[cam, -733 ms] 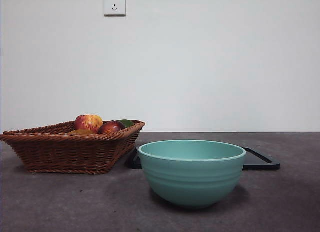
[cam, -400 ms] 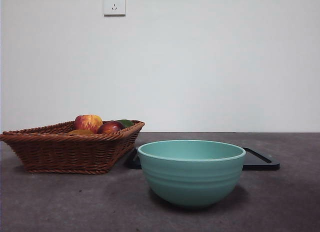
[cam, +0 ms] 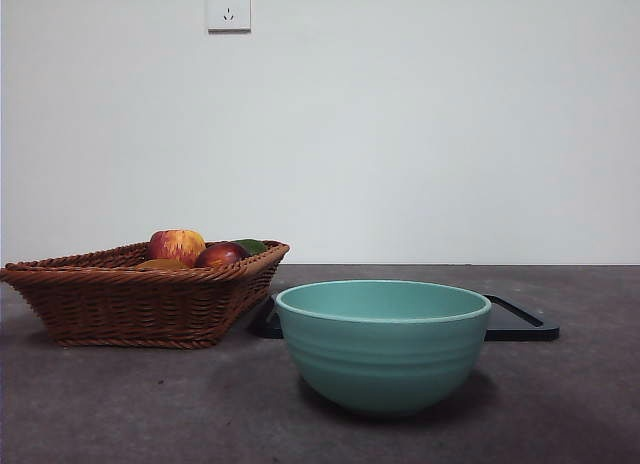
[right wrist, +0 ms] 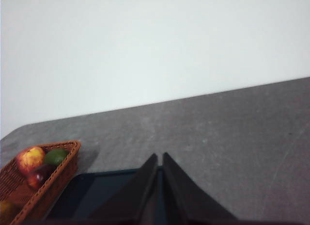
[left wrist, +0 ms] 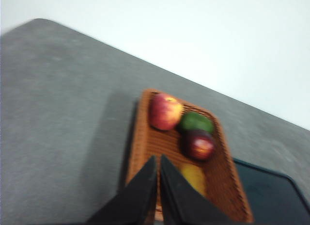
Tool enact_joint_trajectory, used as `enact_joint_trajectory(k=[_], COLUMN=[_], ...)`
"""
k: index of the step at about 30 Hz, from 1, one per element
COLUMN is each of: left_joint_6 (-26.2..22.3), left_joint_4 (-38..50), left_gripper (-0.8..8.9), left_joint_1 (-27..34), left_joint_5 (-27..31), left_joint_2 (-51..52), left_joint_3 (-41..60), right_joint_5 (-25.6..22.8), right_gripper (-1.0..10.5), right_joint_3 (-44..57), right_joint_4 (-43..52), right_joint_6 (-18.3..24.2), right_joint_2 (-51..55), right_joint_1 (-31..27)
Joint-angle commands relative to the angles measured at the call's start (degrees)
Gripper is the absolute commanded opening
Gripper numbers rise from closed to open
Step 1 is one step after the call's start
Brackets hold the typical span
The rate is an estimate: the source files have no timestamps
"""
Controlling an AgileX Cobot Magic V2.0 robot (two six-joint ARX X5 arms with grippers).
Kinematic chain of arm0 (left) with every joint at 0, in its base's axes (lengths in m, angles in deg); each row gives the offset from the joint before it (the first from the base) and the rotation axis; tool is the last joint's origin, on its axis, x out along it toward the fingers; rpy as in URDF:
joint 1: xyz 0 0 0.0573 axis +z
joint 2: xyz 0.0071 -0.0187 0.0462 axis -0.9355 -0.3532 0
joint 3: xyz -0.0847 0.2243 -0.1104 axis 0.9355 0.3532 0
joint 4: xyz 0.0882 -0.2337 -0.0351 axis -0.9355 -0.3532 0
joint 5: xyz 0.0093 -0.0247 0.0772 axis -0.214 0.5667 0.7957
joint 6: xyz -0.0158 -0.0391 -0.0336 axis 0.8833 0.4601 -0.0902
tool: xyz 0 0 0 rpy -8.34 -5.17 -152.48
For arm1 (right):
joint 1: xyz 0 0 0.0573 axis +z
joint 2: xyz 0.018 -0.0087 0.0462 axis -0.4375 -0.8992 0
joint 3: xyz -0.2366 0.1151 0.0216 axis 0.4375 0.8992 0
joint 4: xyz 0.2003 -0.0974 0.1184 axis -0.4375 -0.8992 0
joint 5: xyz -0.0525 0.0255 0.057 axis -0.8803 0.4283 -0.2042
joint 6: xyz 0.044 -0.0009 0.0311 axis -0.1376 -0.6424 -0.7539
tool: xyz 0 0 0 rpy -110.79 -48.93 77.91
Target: Pick up the wifruite, put it on the bowl, pick up the plate, put it on desk
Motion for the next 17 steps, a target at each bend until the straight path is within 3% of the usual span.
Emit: enact_joint_trajectory(k=[1,10,17], left_joint_6=[-4.1,-13.4,-17.2], left_joint_4=[-2.3,-12.0,-20.2], left_gripper=[0.10,0.10,0.10], left_joint_1=[0.0,-0.9,-4.6], left_joint_5=[-3.1,-14.3,-17.7], left_joint_2=[-3.9,-19.4,-27.6], left_joint_3=[-4.7,-18.3,-25.9], right_joint_5=[1.3,12.6,18.1], right_gripper=[0.1,0.1,0.1], right_joint_3=[-5.7,-23.6,-33.2], right_joint_4=[-4.1,-20.0,-31.4], right_joint_6=[1.9,10.3,16.3], right_joint_2=[-3.9,-20.8,-31.2], right_joint_1=[0.1,0.2,2.8])
